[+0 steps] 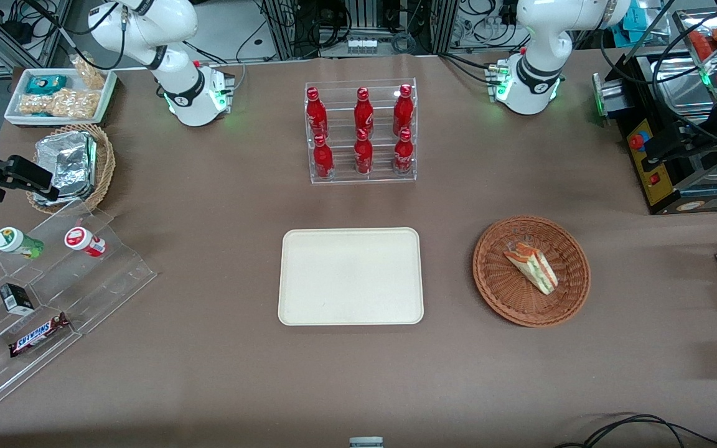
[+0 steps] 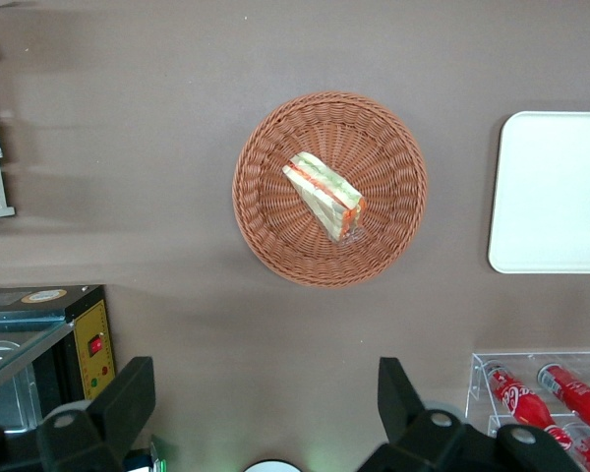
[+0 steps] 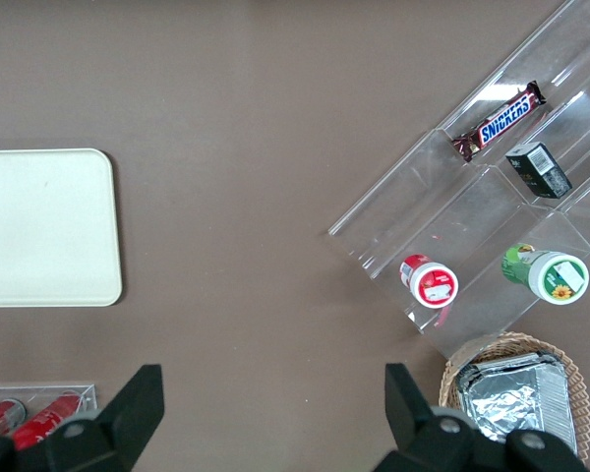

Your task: Place sandwich from basket to tray

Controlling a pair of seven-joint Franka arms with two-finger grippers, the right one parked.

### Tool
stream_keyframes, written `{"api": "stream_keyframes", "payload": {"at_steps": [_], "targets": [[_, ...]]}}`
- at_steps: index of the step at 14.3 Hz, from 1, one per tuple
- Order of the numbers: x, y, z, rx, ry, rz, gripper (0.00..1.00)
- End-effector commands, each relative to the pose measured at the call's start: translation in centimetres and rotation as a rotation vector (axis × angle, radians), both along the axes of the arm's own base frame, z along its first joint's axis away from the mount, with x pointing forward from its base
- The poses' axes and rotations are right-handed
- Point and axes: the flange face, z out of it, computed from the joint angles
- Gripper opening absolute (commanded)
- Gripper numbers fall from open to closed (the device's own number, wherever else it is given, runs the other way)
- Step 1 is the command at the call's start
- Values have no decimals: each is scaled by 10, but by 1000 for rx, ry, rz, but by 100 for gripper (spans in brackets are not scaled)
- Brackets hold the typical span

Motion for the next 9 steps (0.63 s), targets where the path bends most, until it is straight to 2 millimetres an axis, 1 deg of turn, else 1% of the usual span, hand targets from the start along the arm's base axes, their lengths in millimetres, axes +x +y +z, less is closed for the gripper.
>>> {"api": "stream_keyframes", "payload": {"at_steps": [1,5,9], "targets": [[-5,-1,3,8,-2,-12,100],[-7,-2,1,3,16,1,100],[-4,-1,-26,8,64,3,100]]}}
